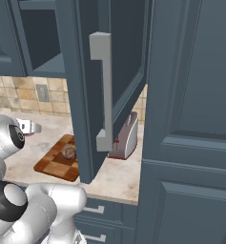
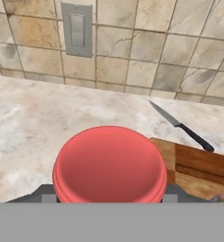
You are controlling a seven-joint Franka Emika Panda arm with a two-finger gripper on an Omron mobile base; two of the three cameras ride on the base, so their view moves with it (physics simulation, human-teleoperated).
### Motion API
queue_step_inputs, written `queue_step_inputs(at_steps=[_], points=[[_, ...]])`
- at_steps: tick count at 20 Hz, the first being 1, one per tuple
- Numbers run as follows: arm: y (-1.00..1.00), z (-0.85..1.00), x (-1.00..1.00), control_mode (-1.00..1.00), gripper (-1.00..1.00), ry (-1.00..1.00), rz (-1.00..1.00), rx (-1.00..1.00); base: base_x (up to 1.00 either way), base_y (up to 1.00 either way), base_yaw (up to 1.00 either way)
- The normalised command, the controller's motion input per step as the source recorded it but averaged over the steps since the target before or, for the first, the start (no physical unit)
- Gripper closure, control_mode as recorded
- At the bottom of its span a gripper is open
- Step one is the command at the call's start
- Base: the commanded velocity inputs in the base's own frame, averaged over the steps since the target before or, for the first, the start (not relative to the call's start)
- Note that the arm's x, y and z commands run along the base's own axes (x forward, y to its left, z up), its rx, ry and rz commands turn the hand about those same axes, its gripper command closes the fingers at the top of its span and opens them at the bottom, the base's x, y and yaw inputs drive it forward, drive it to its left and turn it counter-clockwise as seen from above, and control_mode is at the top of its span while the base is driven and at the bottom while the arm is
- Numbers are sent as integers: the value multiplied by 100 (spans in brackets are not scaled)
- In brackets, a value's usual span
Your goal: Pick the bread, place it on the cutting board, pick the jam, place it on the counter, and close the cabinet.
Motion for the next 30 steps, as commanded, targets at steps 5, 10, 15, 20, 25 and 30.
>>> queue_step_inputs(at_steps=[5, 10, 15, 20, 25, 30], points=[[5, -11, 24, -100, 100, 0, 0, 0, 0, 0, 0], [7, -10, 18, -100, 100, 3, 0, 0, 0, 0, 0], [4, -14, 14, -100, 100, 3, 0, 0, 0, 0, 0], [4, -15, 21, -100, 100, 2, 0, 0, 0, 0, 0], [7, -18, 22, -100, 100, 2, 0, 0, 0, 0, 0], [4, -16, 3, -100, 100, 5, 0, 0, 0, 0, 0]])
